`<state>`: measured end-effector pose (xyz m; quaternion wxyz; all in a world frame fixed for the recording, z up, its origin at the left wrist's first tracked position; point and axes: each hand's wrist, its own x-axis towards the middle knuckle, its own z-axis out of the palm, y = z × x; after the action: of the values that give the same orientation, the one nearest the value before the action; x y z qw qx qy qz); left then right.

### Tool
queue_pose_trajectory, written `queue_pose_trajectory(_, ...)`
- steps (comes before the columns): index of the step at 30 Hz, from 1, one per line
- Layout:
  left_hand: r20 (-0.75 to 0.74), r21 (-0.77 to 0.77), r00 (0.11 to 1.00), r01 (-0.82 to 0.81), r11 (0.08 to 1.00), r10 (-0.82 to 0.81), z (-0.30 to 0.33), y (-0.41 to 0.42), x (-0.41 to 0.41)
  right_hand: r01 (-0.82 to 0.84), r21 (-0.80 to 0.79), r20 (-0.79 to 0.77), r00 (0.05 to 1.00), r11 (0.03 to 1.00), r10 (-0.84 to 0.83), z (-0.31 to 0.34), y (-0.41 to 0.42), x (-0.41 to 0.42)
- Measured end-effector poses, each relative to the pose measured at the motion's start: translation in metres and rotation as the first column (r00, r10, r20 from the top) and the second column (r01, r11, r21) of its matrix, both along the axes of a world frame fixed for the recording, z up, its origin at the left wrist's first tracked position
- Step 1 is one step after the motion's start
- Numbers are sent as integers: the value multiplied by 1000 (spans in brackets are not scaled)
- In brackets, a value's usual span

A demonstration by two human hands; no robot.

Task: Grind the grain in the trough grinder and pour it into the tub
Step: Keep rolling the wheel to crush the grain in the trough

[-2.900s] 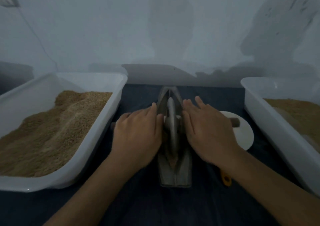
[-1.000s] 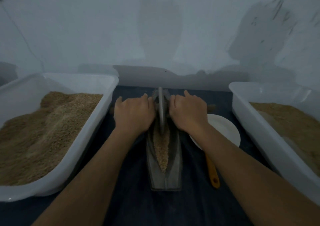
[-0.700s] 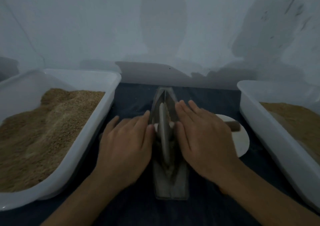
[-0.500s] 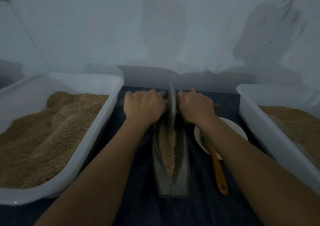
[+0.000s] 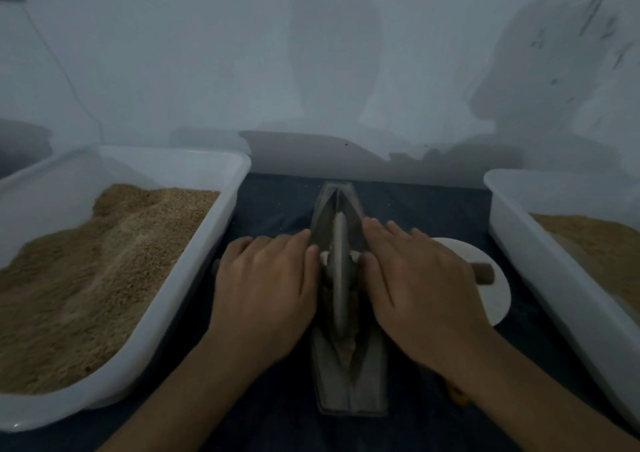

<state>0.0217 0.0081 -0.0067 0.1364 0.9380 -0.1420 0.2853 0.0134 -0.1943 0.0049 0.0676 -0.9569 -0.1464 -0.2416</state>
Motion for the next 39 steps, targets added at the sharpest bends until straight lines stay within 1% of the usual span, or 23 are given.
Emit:
queue_pose_trajectory(2, -103, 175, 991, -62, 983, 81, 9, -8, 30, 50, -33, -109, 993, 998, -53, 6, 4, 33)
queue_pose_trajectory(3, -109, 257, 985, -104, 961, 136, 12, -13, 49, 92, -33, -167, 981, 995, -96, 10, 6, 55)
queue_pose_trajectory(5, -139, 260, 968, -166, 951, 207, 21, -22, 88, 213, -4, -233, 950, 977, -208, 18, 9, 101)
queue_pose_trajectory(7, -264, 218, 935, -183, 959, 238, 32, -25, 122, 312, -12, -207, 929, 950, -308, 27, 15, 125)
queue_pose_trajectory(8, -326, 213, 913, -184, 960, 247, 37, -26, 130, 315, -15, -200, 929, 949, -312, 31, 17, 130)
queue_pose_trajectory(9, -351, 225, 900, -186, 956, 258, 38, -28, 131, 312, -17, -211, 928, 950, -308, 32, 17, 130)
queue_pose_trajectory(10, -328, 256, 906, -187, 948, 267, 36, -29, 125, 308, -20, -221, 926, 951, -305, 31, 17, 124)
queue_pose_trajectory(11, -252, 287, 930, -194, 938, 269, 32, -28, 111, 295, -21, -219, 931, 955, -293, 28, 15, 111)
queue_pose_trajectory(13, -97, 272, 968, -198, 942, 232, 23, -27, 70, 227, -12, -204, 953, 974, -225, 16, 10, 80)
queue_pose_trajectory(15, -23, 156, 990, -135, 978, 141, 6, -16, 30, 149, 23, -162, 976, 989, -143, 6, 6, 38)
queue_pose_trajectory(17, 46, -24, 998, -37, 999, 38, -8, -5, 2, 104, 50, -87, 991, 993, -100, 2, 6, -2)
queue_pose_trajectory(19, 88, -87, 996, 11, 996, -3, -12, 1, -6, 117, 24, -58, 992, 993, -116, 1, 5, -16)
queue_pose_trajectory(20, 79, -80, 997, 9, 997, -3, -9, -2, -2, 140, 6, -101, 985, 990, -138, 4, 6, -13)
queue_pose_trajectory(22, 16, -28, 999, -49, 998, 50, 0, -11, 21, 206, -39, -227, 951, 978, -209, 12, 11, 8)
queue_pose_trajectory(23, -34, 25, 995, -94, 995, 95, 5, -14, 41, 245, -50, -233, 940, 968, -250, 14, 13, 25)
queue_pose_trajectory(25, -212, 114, 962, -153, 982, 174, 13, -18, 91, 316, -6, -187, 932, 949, -311, 21, 20, 65)
queue_pose_trajectory(26, -311, 126, 930, -163, 979, 195, 17, -17, 115, 332, 12, -169, 930, 943, -325, 25, 23, 86)
queue_pose_trajectory(28, -470, 80, 858, -192, 978, 207, 24, -16, 149, 331, -15, -170, 929, 943, -329, 35, 27, 123)
queue_pose_trajectory(30, -509, 38, 837, -210, 977, 200, 26, -17, 155, 322, -59, -196, 924, 945, -327, 42, 28, 141)
queue_pose_trajectory(32, -432, 47, 873, -230, 972, 227, 19, -19, 134, 313, -80, -187, 928, 946, -322, 40, 25, 135)
queue_pose_trajectory(35, -155, 104, 951, -255, 961, 269, 5, -20, 75, 256, -81, -156, 951, 963, -266, 24, 17, 92)
queue_pose_trajectory(36, -108, 84, 966, -225, 971, 233, 0, -18, 54, 231, -79, -133, 962, 970, -240, 19, 15, 71)
queue_pose_trajectory(39, 5, -66, 998, -67, 996, 67, -6, -9, 14, 182, -40, -58, 981, 983, -184, 8, 8, 5)
